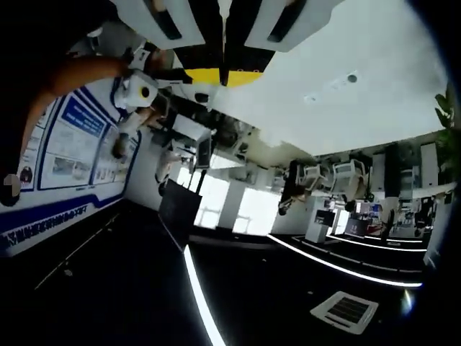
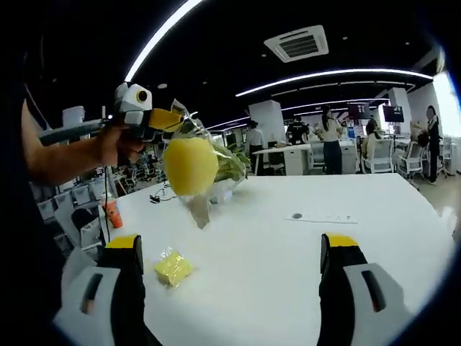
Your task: Compare the silicone blocks by pressing each to a similar depth, holding the contact briefly, and releasing to observe deformation and rebound differences across the visible hardness samples.
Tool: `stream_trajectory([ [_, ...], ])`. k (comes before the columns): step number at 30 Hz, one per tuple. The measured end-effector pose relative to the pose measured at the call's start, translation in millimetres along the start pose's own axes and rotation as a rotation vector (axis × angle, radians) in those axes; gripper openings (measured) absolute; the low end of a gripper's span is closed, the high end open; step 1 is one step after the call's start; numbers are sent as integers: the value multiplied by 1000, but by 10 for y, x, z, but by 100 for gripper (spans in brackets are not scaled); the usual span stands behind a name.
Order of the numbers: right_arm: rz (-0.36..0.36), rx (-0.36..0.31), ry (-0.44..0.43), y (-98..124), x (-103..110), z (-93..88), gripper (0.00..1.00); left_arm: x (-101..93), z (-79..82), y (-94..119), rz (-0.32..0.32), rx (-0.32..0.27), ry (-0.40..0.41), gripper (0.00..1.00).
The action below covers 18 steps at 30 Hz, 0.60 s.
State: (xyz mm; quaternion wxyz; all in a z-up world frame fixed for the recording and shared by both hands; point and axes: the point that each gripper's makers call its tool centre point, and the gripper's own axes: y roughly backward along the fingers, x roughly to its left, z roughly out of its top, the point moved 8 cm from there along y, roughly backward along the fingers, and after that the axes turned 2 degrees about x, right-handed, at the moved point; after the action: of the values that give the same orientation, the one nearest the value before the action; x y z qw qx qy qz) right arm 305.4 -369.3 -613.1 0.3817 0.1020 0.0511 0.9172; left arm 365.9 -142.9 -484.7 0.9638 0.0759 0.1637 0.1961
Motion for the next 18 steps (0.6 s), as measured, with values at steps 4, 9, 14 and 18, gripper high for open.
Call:
stream_trajectory([
  [4, 23, -6, 24, -30, -9, 107, 96, -13, 45, 70, 5, 6, -10, 0],
  [9, 86, -13, 23, -96, 39, 198, 96, -41, 28, 144, 17, -1, -6, 0],
  [14, 299, -3, -19, -266, 195, 313, 96, -77, -36, 183, 21, -5, 7, 0],
  [18, 358, -35, -47, -402, 201, 418, 96, -120, -54, 179, 19, -2, 16, 0],
])
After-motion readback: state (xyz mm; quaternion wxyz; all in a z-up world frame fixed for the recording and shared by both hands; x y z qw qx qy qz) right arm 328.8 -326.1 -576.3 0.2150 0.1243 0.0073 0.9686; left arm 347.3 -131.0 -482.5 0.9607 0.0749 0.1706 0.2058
